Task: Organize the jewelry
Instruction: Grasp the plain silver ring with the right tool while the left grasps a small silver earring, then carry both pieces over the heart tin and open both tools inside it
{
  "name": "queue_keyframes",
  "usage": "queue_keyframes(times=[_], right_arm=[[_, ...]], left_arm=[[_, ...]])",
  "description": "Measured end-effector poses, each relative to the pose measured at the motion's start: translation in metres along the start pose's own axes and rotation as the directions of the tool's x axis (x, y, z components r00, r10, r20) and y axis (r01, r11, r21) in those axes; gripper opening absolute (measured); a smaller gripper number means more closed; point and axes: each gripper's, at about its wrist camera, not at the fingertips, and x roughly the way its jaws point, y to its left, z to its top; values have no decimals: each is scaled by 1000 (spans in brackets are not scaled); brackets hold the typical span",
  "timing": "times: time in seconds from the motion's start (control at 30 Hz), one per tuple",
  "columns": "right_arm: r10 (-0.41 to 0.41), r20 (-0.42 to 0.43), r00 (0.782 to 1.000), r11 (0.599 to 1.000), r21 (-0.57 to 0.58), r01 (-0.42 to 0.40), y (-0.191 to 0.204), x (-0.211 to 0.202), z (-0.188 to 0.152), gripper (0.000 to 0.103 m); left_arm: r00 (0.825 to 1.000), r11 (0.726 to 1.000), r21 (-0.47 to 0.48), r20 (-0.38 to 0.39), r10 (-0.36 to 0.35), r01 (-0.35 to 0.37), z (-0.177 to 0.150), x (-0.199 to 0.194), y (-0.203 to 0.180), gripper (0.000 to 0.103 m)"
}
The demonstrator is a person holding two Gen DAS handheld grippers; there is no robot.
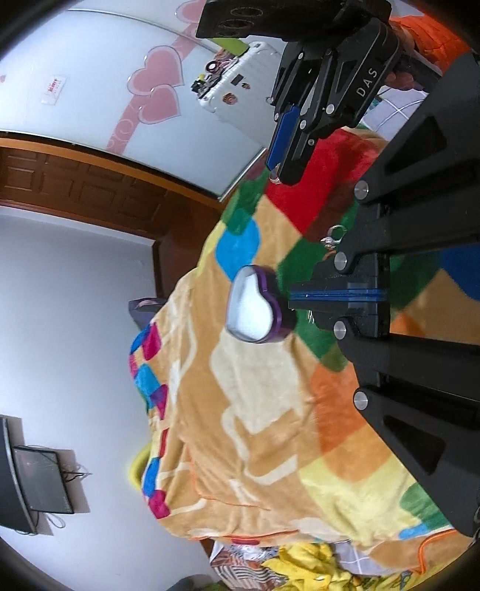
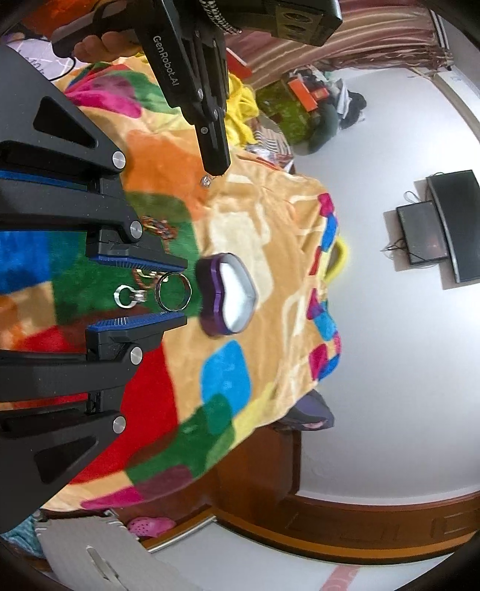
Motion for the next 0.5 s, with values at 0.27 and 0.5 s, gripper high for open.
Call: queue_keyframes(times=[0.27, 0.5], right_arm=[[-7, 58, 998, 1000, -22, 8, 2, 2, 20, 20], [-10, 83, 996, 999, -47, 14, 2, 12, 34, 20]], left_arm=[[998, 1000, 4, 55, 8, -8, 23, -1, 4, 0], [997, 1000, 1, 74, 1, -1, 39, 9, 12, 0]])
